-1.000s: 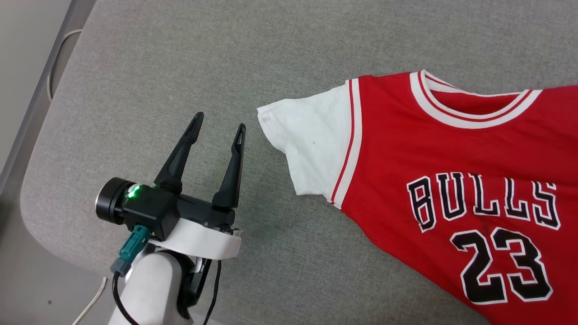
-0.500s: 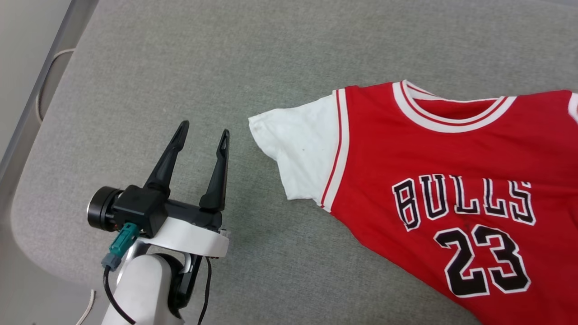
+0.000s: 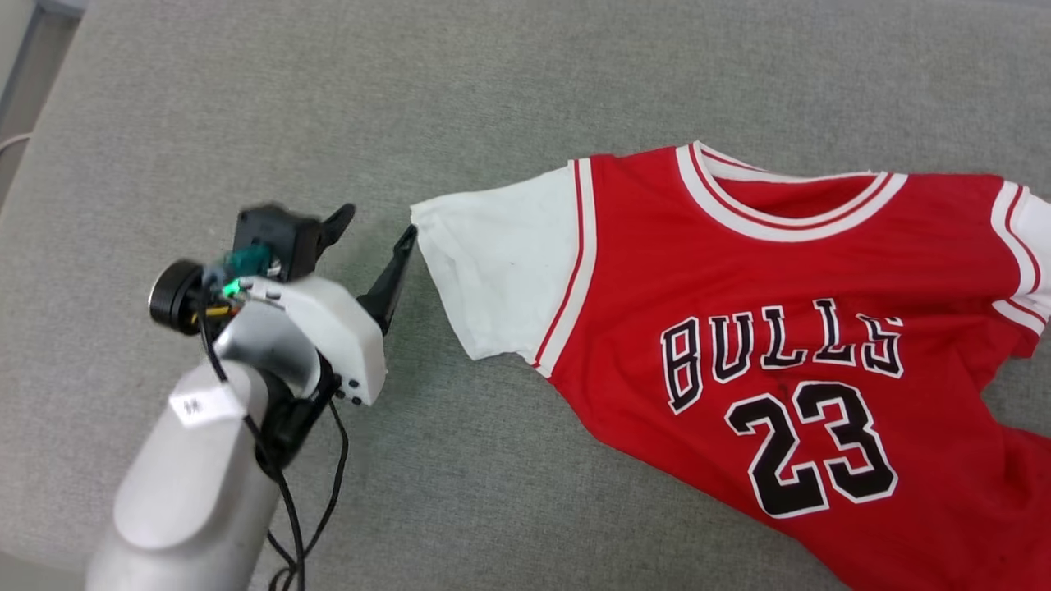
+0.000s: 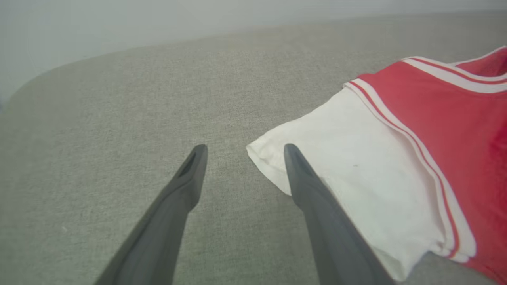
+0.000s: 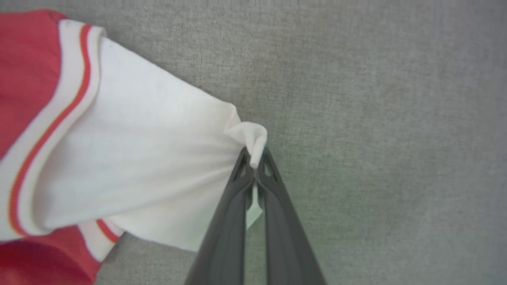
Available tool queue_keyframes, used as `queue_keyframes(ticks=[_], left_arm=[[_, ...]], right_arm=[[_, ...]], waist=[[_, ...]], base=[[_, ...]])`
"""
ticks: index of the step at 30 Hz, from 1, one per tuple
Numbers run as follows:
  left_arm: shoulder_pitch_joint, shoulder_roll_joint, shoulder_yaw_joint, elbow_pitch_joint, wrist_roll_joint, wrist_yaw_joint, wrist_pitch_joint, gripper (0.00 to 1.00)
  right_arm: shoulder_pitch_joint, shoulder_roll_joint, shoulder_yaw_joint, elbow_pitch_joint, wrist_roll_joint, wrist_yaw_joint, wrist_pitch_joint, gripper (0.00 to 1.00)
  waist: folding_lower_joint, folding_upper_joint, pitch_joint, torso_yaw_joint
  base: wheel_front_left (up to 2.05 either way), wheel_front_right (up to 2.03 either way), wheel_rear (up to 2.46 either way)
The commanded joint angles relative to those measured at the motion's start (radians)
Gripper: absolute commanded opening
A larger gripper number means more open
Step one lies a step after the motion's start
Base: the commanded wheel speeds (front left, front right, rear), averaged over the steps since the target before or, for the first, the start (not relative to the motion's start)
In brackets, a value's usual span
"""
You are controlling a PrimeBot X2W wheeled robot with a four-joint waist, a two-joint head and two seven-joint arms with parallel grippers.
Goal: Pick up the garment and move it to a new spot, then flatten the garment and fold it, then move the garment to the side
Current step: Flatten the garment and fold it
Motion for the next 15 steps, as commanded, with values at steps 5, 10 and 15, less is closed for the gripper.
queue_keyframes(ticks=[5, 10, 15], left_arm=[[-0.156, 0.125, -0.144, -0.018, -0.229, -0.001, 0.314, 1.00], [-0.284, 0.212, -0.219, -0.013, -0.373, -0.001, 0.527, 1.00], [-0.363, 0.234, -0.266, 0.039, -0.414, -0.001, 0.590, 1.00]], right_arm=[[-0.057, 0.001, 0.036, -0.002, 0.006, -0.001, -0.010, 0.00], [-0.095, 0.013, 0.064, 0.006, 0.008, -0.001, -0.020, 0.00], [-0.121, 0.021, 0.094, 0.018, 0.017, -0.001, -0.033, 0.00]], waist=[[0.0000, 0.0000, 0.047, -0.023], [0.0000, 0.0000, 0.075, -0.034], [0.0000, 0.0000, 0.096, -0.048]], base=[[0.00, 0.00, 0.00], [0.00, 0.00, 0.00], [0.00, 0.00, 0.00]])
